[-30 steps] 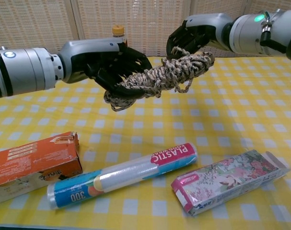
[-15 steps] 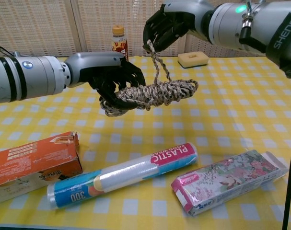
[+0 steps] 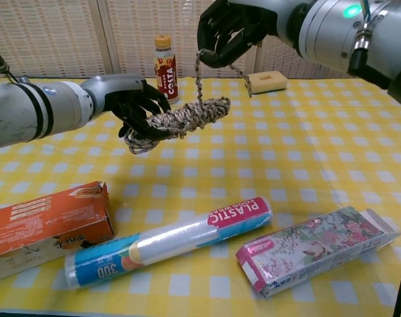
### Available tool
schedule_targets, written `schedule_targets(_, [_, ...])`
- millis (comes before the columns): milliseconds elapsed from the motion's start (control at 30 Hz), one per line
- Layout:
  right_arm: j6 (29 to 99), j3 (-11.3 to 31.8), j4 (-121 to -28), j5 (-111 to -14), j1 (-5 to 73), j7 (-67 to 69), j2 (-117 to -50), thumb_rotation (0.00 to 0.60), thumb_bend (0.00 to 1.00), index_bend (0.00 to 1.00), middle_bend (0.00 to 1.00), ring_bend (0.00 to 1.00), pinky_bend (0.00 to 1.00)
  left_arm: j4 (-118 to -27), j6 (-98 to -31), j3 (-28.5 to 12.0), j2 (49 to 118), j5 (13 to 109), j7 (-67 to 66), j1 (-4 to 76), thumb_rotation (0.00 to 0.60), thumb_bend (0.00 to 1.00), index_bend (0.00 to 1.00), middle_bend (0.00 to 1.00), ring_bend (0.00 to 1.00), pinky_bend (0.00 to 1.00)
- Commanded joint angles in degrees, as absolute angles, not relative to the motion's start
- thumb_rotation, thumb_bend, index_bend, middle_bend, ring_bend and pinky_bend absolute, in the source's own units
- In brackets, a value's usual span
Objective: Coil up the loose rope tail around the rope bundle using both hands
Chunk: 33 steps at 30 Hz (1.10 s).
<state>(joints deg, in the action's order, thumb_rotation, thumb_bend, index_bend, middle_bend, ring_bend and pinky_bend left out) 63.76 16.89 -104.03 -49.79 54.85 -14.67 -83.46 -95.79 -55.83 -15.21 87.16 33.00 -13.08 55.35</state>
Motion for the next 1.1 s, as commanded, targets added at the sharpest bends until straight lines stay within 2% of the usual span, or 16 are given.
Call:
schedule_targets(33, [66.4, 15.6, -105.8, -51.5, 53.6, -17.2, -84.2, 0.6, 0.53, 0.8, 0.59, 0.46, 0.0, -95.9, -58.8, -17.1, 88.1, 31.5, -12.5, 54.5, 0.6, 0.68, 0.79, 0.84, 0.78, 0.78])
schedule_targets(233, [68.1, 13.7, -106.7, -53.8, 51.9, -19.0, -85.6, 0.6, 0.53, 0.81, 0.59, 0.47, 0.0, -97.7, -58.9, -21.3, 87.7, 30.9, -5.5, 51.5, 0.6, 0.68, 0.79, 0.84, 0.78, 0.78])
schedule_targets(533, [69.3, 11.9, -105.3, -58.4, 48.9, -17.8, -86.7, 0.6, 0.53, 0.8, 0.59, 0.47, 0.0, -101.5, -57.4, -24.3, 84.0, 35.6, 2.2, 47.2, 0.6, 0.68, 0.79, 0.84, 0.78, 0.78])
schedule_targets(600, [69.1, 11.3, -105.2, -59.1, 48.3, -17.8, -86.2, 0.6, 0.53, 0.78, 0.59, 0.47, 0.0, -102.5, -57.0, -24.8, 83.1, 36.6, 3.5, 46.5, 0.6, 0.68, 0.79, 0.84, 0.78, 0.78])
schedule_targets(633, [68.8, 11.0, -105.3, -59.6, 47.9, -17.5, -85.8, 0.6, 0.53, 0.74, 0.58, 0.46, 0.0, -103.3, -56.7, -25.1, 82.5, 37.2, 4.3, 46.0, 0.6, 0.68, 0.79, 0.84, 0.78, 0.78])
schedule_targets(800, [67.6, 10.1, -105.6, -61.9, 46.5, -15.8, -83.7, 0.6, 0.53, 0.38, 0.46, 0.38, 0.0, -105.6, -55.4, -26.1, 80.4, 38.9, 7.3, 44.6, 0.6, 0.68, 0.79, 0.84, 0.78, 0.78])
schedule_targets(933, [67.4, 9.7, -106.6, -63.9, 45.2, -14.8, -81.9, 0.6, 0.53, 0.14, 0.34, 0.29, 0.0, -106.7, -54.8, -26.4, 79.4, 40.0, 8.8, 44.0, 0.6, 0.68, 0.79, 0.84, 0.78, 0.78])
schedule_targets(1033, [67.5, 8.7, -107.7, -65.9, 43.8, -13.9, -80.1, 0.6, 0.53, 0.03, 0.23, 0.2, 0.0, -107.5, -54.3, -26.6, 78.6, 40.7, 9.8, 43.6, 0.6, 0.68, 0.78, 0.84, 0.78, 0.78])
schedule_targets(1100, [67.7, 7.9, -108.3, -67.1, 42.6, -13.4, -78.6, 0.6, 0.53, 0.0, 0.18, 0.15, 0.0, -107.8, -53.8, -26.6, 77.9, 41.1, 10.4, 43.3, 0.6, 0.68, 0.78, 0.84, 0.78, 0.78])
